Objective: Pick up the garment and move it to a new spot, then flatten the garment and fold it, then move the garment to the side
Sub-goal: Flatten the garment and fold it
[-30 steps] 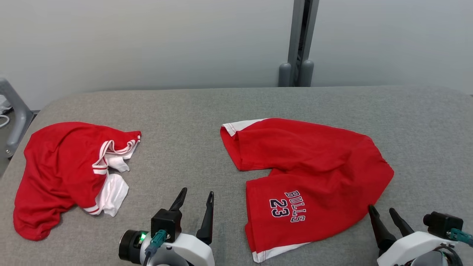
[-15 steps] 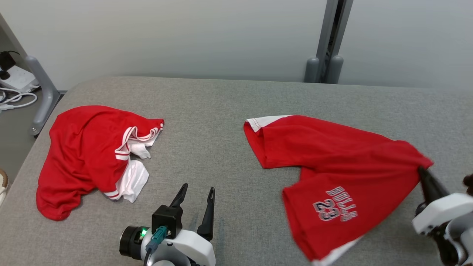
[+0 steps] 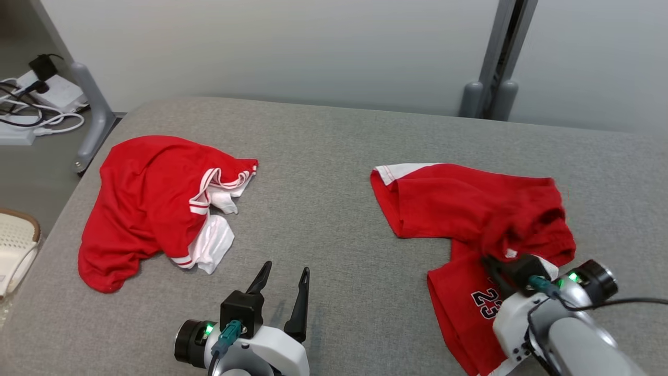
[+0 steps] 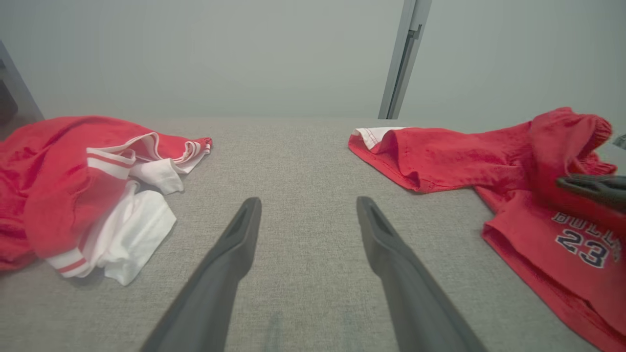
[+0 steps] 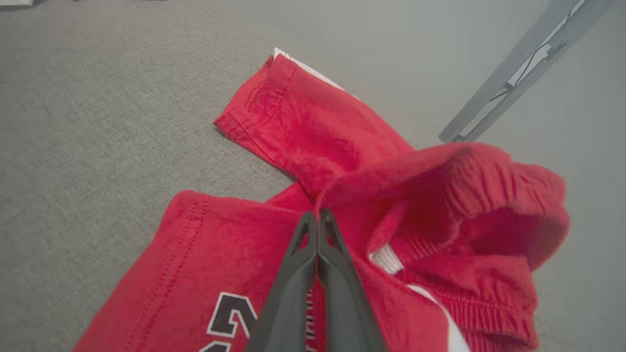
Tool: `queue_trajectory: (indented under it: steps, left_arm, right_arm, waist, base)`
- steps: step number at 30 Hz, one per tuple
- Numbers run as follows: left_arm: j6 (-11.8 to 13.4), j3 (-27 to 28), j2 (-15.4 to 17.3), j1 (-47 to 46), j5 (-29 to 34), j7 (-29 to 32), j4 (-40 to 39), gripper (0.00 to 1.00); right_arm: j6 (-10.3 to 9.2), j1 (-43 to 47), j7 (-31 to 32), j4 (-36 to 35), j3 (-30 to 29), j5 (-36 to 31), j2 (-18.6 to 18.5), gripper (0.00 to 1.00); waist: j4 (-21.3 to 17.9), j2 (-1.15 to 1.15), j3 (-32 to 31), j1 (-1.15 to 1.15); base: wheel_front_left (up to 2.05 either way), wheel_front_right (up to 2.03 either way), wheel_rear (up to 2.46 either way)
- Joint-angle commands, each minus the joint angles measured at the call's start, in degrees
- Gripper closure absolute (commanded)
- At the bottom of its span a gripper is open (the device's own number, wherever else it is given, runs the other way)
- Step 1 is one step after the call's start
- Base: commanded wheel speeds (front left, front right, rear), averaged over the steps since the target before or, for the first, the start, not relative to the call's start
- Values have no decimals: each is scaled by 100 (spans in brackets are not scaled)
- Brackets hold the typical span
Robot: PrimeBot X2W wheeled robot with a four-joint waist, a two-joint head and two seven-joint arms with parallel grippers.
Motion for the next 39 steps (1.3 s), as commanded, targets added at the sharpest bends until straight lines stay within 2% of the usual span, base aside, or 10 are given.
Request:
queue_trajectory:
  steps: [1,2,3,7,12,17,22,26,30,39]
  left_arm:
    - [5,-3,30,-89,-37,1,15,0]
    - [6,-10,30,-94,-41,1,19,0]
    - [15,-13,30,-95,-50,1,19,0]
    - [44,17,28,-73,-59,1,20,0]
    - [58,144,27,35,-16,1,17,0]
    - [53,219,28,72,-33,1,-66,0]
    - [84,248,29,101,-46,1,-162,0]
    - [112,268,29,139,-32,2,-248,0]
    - [99,266,29,152,-14,1,-277,0]
    - [128,303,27,246,77,2,-476,0]
  right_arm:
    - [-1,-90,76,274,62,57,15,80]
    - [-1,-156,102,457,148,42,54,5]
    - [-1,-215,150,642,197,81,109,0]
    - [-1,-297,155,1020,418,316,310,0]
    - [-1,-391,11,1103,678,822,314,0]
    - [-1,-276,-60,556,855,1519,170,0]
    - [-1,-109,-81,-319,836,2071,-236,0]
    - [-1,191,-80,-1184,373,2231,-573,0]
    - [-1,652,-80,-1882,-340,2014,-764,0]
    - [-1,1573,-81,-2799,-1519,1637,-386,0]
  waist:
    - [57,0,-7,0]
    - [86,0,-12,0]
    - [108,0,-18,0]
    - [124,0,-49,0]
    - [-27,0,-137,0]
    - [-299,0,-214,0]
    - [-583,0,-272,0]
    - [-782,0,-294,0]
    - [-925,0,-296,0]
    - [-1074,0,-290,0]
  base:
    - [0,0,0]
    - [0,0,0]
    - [0,0,0]
    - [0,0,0]
    - [0,0,0]
    - [0,0,0]
    - [0,0,0]
    - [0,0,0]
    - [0,0,0]
    - [0,0,0]
